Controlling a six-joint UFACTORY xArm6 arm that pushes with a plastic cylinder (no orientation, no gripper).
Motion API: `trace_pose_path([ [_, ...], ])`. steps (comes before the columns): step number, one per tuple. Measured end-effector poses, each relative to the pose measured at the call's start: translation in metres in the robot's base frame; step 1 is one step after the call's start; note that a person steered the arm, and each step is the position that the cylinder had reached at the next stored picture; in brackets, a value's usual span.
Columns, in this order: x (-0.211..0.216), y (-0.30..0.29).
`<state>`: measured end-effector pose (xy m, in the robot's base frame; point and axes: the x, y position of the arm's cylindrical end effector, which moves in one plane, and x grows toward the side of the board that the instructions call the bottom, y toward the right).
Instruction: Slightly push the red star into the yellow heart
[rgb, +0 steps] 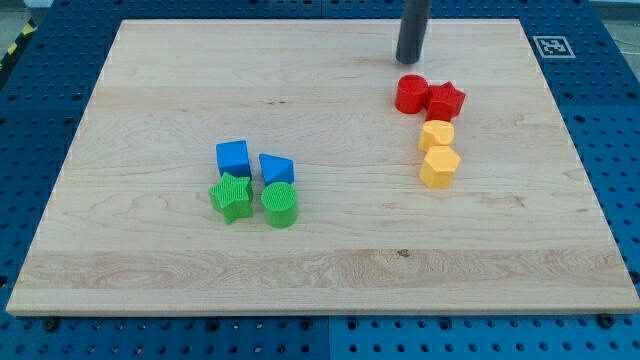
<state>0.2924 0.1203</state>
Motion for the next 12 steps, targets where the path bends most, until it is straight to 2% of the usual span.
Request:
trace_pose_path([
  [1,0.025,0.0],
  [3,0.007,0.024],
  [9,0.027,0.054],
  [12,0.063,0.052],
])
